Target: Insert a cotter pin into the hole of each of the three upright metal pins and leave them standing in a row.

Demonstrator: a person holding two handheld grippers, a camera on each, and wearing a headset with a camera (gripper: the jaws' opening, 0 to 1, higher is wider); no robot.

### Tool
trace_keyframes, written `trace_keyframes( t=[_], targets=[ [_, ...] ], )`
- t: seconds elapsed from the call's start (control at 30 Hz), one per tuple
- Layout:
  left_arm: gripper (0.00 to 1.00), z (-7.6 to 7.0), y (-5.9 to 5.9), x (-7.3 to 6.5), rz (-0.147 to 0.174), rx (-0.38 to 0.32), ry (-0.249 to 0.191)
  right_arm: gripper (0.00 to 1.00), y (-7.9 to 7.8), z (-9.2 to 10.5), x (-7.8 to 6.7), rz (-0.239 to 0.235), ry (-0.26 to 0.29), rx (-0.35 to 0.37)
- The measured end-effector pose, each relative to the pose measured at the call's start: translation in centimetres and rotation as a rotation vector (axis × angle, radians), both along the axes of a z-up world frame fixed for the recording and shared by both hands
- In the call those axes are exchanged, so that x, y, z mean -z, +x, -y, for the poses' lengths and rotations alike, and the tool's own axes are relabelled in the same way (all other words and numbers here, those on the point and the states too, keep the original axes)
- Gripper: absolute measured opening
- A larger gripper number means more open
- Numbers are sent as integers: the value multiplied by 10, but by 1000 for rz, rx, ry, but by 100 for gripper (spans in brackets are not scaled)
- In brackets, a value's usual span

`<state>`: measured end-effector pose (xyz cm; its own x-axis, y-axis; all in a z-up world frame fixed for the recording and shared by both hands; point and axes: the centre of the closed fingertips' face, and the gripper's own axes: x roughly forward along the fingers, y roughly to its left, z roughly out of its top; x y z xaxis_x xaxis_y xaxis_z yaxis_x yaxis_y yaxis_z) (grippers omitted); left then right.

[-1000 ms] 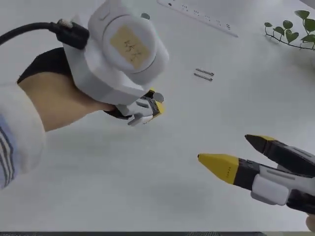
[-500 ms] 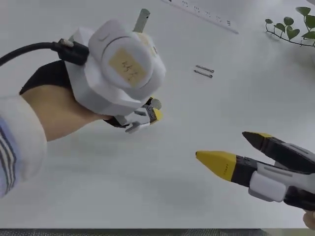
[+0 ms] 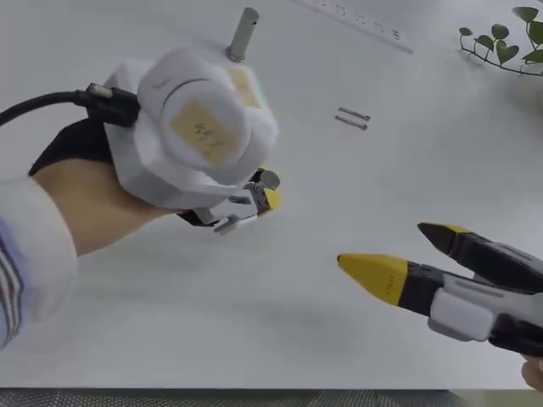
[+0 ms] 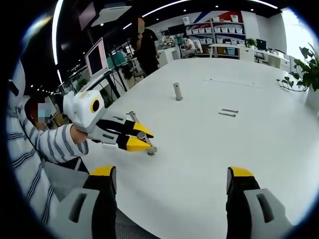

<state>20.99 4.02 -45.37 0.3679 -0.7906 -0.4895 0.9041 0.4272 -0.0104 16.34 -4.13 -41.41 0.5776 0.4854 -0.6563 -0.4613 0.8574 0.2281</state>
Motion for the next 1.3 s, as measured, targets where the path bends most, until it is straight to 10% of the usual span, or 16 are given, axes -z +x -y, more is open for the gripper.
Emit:
trace_keyframes(
  t=[0.4, 0.53, 1.0, 1.3],
  targets=[
    [12, 1, -1, 0, 46, 29, 25, 90, 1, 0, -1, 3, 10, 2],
    [18, 7, -4, -14, -31, 14, -88, 90, 1, 0, -2, 8, 20, 5],
    [66, 22, -13, -68, -2, 80, -233, 90, 3, 11, -7, 29, 53, 35],
    [77, 12, -17, -95, -33, 29, -320, 90, 6, 13, -12, 48, 66, 34]
  ],
)
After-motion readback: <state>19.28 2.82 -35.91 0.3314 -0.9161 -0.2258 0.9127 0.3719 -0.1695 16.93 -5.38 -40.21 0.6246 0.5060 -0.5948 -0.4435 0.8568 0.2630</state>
